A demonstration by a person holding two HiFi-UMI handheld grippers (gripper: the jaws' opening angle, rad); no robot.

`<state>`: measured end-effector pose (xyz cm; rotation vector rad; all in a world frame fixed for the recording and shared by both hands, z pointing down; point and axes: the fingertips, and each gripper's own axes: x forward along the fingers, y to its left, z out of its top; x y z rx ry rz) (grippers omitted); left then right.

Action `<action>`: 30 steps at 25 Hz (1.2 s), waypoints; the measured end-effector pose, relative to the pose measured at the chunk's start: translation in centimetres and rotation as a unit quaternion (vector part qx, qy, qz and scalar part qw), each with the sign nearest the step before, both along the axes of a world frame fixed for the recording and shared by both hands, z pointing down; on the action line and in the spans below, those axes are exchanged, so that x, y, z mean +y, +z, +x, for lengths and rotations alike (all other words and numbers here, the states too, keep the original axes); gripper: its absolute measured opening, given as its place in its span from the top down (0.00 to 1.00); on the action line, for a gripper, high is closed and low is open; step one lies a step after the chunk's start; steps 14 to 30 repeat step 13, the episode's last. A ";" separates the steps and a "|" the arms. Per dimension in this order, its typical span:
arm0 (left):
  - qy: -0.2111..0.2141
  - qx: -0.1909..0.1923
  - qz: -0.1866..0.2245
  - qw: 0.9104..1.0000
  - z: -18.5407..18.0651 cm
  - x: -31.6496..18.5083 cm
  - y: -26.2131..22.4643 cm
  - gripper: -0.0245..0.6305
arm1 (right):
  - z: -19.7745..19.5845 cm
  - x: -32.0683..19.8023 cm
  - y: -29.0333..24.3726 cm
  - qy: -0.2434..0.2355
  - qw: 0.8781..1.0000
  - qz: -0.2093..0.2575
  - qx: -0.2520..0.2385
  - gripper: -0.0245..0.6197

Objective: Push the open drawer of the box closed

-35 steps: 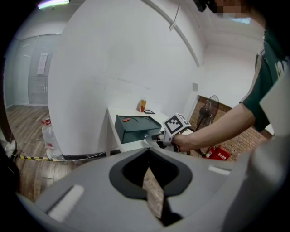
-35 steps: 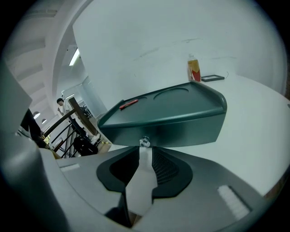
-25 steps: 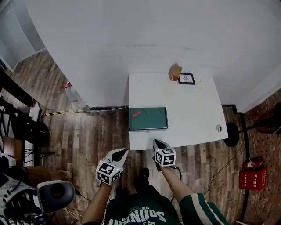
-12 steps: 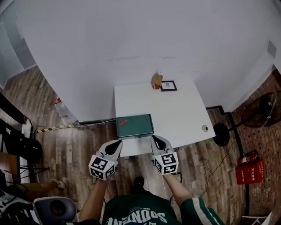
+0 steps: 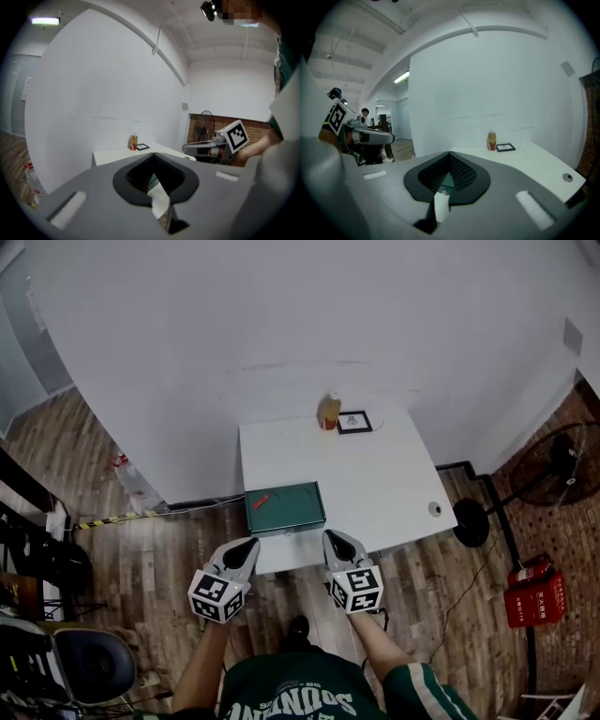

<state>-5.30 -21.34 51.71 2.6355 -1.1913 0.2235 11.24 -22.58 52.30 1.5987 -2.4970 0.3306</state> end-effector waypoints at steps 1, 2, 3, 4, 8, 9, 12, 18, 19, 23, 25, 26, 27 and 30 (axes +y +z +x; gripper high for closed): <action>0.000 0.000 -0.001 1.000 0.1 0.0 0.0 0.88 | 0.0 0.0 0.1 0.001 1.000 -0.001 -0.001 0.96; 0.001 -0.001 -0.002 1.000 0.1 0.1 0.1 0.88 | 0.1 0.0 0.1 0.001 1.000 -0.002 -0.002 0.96; 0.001 -0.001 -0.003 1.000 0.2 0.2 0.2 0.88 | 0.1 0.1 0.2 0.001 1.000 -0.003 -0.002 0.96; 0.001 -0.001 -0.004 1.000 0.2 0.3 0.3 0.88 | 0.1 0.2 0.3 0.001 1.000 -0.004 -0.002 0.96; -0.001 0.002 -0.007 1.000 0.1 0.4 0.7 0.88 | -0.2 0.3 0.7 -0.002 1.000 -0.007 -0.002 0.96; -0.002 0.004 -0.007 1.000 0.2 0.4 0.7 0.88 | -0.1 0.3 0.7 -0.003 1.000 -0.007 -0.002 0.96; -0.004 0.005 -0.009 1.000 0.3 0.5 0.8 0.88 | 0.0 0.3 0.8 -0.005 1.000 -0.008 -0.003 0.96; -0.005 0.006 -0.009 1.000 0.4 0.5 0.8 0.88 | 0.1 0.3 0.8 -0.005 1.000 -0.008 -0.003 0.96; -0.005 0.006 -0.009 1.000 0.4 0.5 0.8 0.88 | 0.1 0.3 0.8 -0.005 1.000 -0.008 -0.003 0.96; -0.005 0.006 -0.009 1.000 0.4 0.5 0.8 0.88 | 0.1 0.3 0.8 -0.005 1.000 -0.008 -0.003 0.96; -0.005 0.006 -0.009 1.000 0.4 0.5 0.8 0.88 | 0.1 0.3 0.8 -0.005 1.000 -0.008 -0.003 0.96; -0.005 0.006 -0.009 1.000 0.4 0.5 0.8 0.88 | 0.1 0.3 0.8 -0.005 1.000 -0.008 -0.003 0.96; -0.005 0.006 -0.009 1.000 0.4 0.5 0.8 0.88 | 0.1 0.3 0.8 -0.005 1.000 -0.008 -0.003 0.96; -0.005 0.006 -0.009 1.000 0.4 0.5 0.8 0.88 | 0.1 0.3 0.8 -0.005 1.000 -0.008 -0.003 0.96</action>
